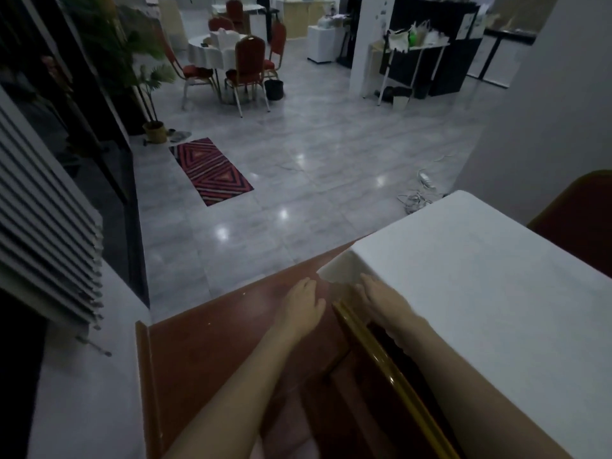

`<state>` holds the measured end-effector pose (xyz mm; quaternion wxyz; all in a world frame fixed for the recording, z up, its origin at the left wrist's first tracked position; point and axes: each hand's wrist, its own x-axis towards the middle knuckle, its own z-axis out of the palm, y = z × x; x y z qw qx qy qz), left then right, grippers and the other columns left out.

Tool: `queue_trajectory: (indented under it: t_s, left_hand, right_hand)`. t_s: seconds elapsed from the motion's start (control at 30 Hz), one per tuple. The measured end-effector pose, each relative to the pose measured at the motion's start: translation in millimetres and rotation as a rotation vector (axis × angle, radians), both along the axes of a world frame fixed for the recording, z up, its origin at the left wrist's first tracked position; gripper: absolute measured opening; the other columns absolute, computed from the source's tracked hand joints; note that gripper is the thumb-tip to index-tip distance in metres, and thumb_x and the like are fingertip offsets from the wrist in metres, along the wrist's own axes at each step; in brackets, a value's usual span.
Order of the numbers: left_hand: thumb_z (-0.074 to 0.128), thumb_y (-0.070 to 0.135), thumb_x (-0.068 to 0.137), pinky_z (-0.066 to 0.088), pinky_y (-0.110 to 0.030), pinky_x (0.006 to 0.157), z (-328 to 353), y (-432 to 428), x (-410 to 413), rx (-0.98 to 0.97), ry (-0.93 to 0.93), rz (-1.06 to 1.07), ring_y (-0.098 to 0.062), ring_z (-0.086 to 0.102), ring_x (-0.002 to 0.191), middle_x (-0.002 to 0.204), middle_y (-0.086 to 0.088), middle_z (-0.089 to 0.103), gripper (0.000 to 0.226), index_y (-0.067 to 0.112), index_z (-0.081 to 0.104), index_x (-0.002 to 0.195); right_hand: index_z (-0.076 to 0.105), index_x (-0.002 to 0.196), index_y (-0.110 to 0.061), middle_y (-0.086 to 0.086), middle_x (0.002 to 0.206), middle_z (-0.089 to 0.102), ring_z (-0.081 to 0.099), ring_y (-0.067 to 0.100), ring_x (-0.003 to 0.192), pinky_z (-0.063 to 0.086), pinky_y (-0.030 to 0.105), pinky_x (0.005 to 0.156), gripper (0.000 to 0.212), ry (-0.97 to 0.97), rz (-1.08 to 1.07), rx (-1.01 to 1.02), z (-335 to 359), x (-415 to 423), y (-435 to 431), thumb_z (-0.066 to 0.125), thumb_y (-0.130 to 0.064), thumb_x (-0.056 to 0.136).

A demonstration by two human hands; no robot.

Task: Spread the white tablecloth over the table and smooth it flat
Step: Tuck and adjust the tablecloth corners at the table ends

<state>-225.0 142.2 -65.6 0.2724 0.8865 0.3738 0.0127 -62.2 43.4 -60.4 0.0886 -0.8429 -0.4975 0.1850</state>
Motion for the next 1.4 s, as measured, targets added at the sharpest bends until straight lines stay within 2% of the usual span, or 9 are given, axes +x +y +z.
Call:
queue_trajectory:
  t_s: [0.33, 0.53, 0.67, 0.8, 0.93, 1.0, 1.13, 1.3, 1.4]
  left_hand:
    - [0.04, 0.028, 0.098, 0.026, -0.031, 0.114, -47.7, 134.3, 29.9, -0.067, 0.104, -0.287, -0.02, 0.03, 0.141, 0.154, -0.008, 0.031, 0.053, 0.008, 0.029, 0.146]
    - [0.045, 0.025, 0.094, 0.048, -0.036, 0.09, -66.1, 184.3, 96.7, -0.097, 0.106, -0.395, -0.022, 0.054, 0.11, 0.127, -0.008, 0.054, 0.034, 0.01, 0.051, 0.123]
    - [0.048, 0.023, 0.093, 0.043, -0.027, 0.075, -79.6, 206.2, 134.8, -0.107, 0.1, -0.409, -0.019, 0.056, 0.098, 0.117, -0.006, 0.056, 0.023, 0.011, 0.054, 0.112]
    - [0.048, 0.022, 0.093, 0.045, -0.028, 0.081, -97.0, 227.0, 166.0, -0.135, 0.109, -0.431, -0.019, 0.056, 0.104, 0.121, -0.006, 0.055, 0.028, 0.011, 0.052, 0.119]
    - [0.048, 0.025, 0.093, 0.048, -0.033, 0.079, -114.6, 242.9, 189.6, -0.108, 0.176, -0.55, -0.022, 0.057, 0.1, 0.116, -0.007, 0.056, 0.024, 0.012, 0.052, 0.113]
    - [0.046, 0.025, 0.094, 0.048, -0.036, 0.079, -124.9, 250.0, 204.2, -0.095, 0.23, -0.632, -0.024, 0.056, 0.1, 0.115, -0.008, 0.055, 0.023, 0.012, 0.05, 0.112]
    - [0.046, 0.024, 0.094, 0.046, -0.038, 0.077, -138.1, 260.0, 232.7, -0.099, 0.231, -0.735, -0.027, 0.055, 0.098, 0.112, -0.01, 0.054, 0.022, 0.009, 0.049, 0.11]
    - [0.051, 0.03, 0.091, 0.052, -0.04, 0.073, -153.6, 255.9, 274.3, -0.233, 0.198, -0.886, -0.028, 0.06, 0.093, 0.109, -0.008, 0.061, 0.028, 0.011, 0.053, 0.111]
    - [0.06, 0.033, 0.086, 0.048, -0.036, 0.067, -161.7, 252.7, 286.7, -0.252, 0.199, -0.93, -0.028, 0.063, 0.087, 0.099, -0.008, 0.066, 0.027, 0.012, 0.057, 0.103]
  right_hand:
    - [0.048, 0.121, -0.014, 0.01, 0.123, 0.056, 0.056, 0.028, 0.106, 0.045, 0.042, 0.093, 0.037, 0.027, -0.28, -0.076, -26.7, 31.3, 71.6, 0.029, -0.038, 0.1]
    - [0.047, 0.114, -0.014, 0.008, 0.117, 0.056, 0.056, 0.026, 0.098, 0.045, 0.039, 0.088, 0.03, -0.009, -0.326, -0.124, -51.6, 62.8, 101.3, 0.03, -0.034, 0.1]
    - [0.043, 0.126, -0.013, 0.008, 0.127, 0.052, 0.053, 0.025, 0.108, 0.043, 0.038, 0.096, 0.034, -0.038, -0.294, -0.131, -70.5, 82.3, 123.4, 0.029, -0.031, 0.101]
    - [0.02, 0.147, -0.005, 0.015, 0.156, 0.021, 0.021, 0.031, 0.143, 0.024, 0.043, 0.116, 0.059, -0.107, -0.25, -0.257, -84.6, 108.2, 147.2, 0.041, -0.031, 0.099]
    - [0.02, 0.147, -0.004, 0.018, 0.159, 0.007, 0.008, 0.035, 0.146, 0.019, 0.05, 0.117, 0.072, -0.119, -0.227, -0.358, -81.6, 131.7, 158.1, 0.051, -0.039, 0.093]
    - [0.023, 0.146, -0.004, 0.017, 0.159, 0.008, 0.008, 0.035, 0.146, 0.018, 0.051, 0.117, 0.062, -0.093, -0.315, -0.343, -82.9, 143.8, 158.3, 0.047, -0.032, 0.096]
    - [0.008, 0.151, -0.011, 0.006, 0.161, 0.003, 0.004, 0.022, 0.148, 0.009, 0.04, 0.12, 0.063, 0.023, -0.56, -0.337, -87.3, 158.9, 159.9, 0.033, -0.038, 0.1]
    - [0.002, 0.151, -0.014, 0.009, 0.16, -0.005, -0.006, 0.028, 0.147, -0.003, 0.044, 0.118, 0.068, -0.052, -0.474, -0.369, -117.7, 156.0, 176.3, 0.012, -0.051, 0.095]
    - [-0.003, 0.151, -0.016, 0.013, 0.159, -0.008, -0.007, 0.033, 0.146, 0.005, 0.052, 0.118, 0.06, -0.053, -0.45, -0.387, -134.6, 146.6, 189.1, 0.01, -0.041, 0.098]
